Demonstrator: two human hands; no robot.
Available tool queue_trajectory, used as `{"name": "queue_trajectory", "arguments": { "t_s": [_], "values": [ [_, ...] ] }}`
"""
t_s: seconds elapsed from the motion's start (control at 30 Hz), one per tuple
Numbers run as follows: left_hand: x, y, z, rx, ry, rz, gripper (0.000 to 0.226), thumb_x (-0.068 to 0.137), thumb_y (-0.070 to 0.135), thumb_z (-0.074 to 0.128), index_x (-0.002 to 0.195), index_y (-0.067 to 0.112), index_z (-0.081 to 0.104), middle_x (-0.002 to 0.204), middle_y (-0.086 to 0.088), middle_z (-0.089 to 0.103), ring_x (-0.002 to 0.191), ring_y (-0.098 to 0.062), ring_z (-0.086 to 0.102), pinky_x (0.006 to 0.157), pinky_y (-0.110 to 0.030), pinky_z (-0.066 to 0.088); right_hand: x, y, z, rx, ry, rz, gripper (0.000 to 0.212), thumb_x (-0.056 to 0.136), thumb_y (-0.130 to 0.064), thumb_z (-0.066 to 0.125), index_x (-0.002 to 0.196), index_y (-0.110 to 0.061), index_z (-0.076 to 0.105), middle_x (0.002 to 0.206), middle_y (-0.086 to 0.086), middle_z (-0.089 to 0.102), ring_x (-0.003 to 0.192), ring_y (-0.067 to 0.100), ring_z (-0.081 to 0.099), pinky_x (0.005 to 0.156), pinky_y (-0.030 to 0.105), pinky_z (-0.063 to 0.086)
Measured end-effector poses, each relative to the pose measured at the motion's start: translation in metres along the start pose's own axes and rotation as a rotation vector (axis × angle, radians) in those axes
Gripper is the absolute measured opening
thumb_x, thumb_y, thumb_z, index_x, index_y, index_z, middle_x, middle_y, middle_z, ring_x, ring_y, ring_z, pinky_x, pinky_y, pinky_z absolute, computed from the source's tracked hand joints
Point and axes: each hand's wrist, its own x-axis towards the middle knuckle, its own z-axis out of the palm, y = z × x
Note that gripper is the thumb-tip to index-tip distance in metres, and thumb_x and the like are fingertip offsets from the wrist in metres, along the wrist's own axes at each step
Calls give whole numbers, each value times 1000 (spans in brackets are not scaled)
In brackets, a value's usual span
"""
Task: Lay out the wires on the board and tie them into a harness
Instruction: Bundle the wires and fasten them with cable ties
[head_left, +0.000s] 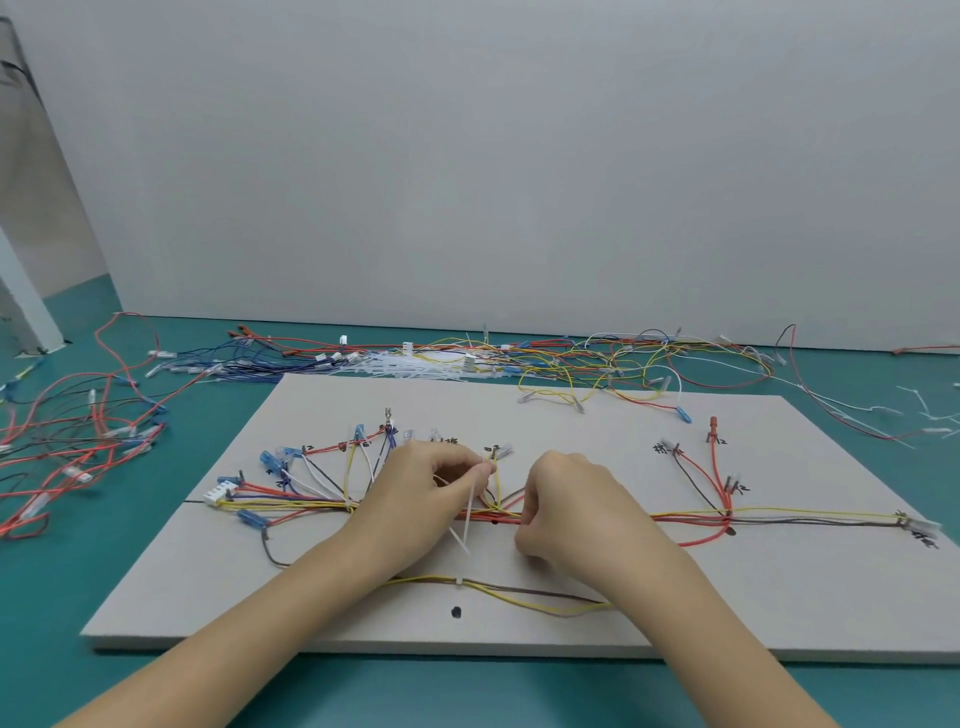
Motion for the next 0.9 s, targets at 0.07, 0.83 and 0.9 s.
{"name": "queue_trajectory", "arguments": {
  "t_s": [0.07,0.83,0.9],
  "values": [
    [1,-1,0,-26,43,0,14,92,15,63,85,16,75,76,-1,72,66,-5,61,63,-17,46,2,-3,-2,-39,-16,-4,14,77,-17,64,89,-13,58,87,3,50,84,26,52,67,28,40],
    [1,-5,2,58,-26,58,18,93,13,63,103,19,76,90,-7,64,75,-9,56,64,-10,35,3,32,5,278,110,-283,14,69,-17,64,61,-26,56,55,-10,55,54,6,51,54,20,44],
    [1,-4,2,44,-24,59,18,93,13,63,103,19,76,89,-6,64,72,-2,54,63,-9,35,4,32,7,410,106,-278,18,69,-10,65,61,-26,59,54,-9,58,49,4,52,52,19,46]
  ]
}}
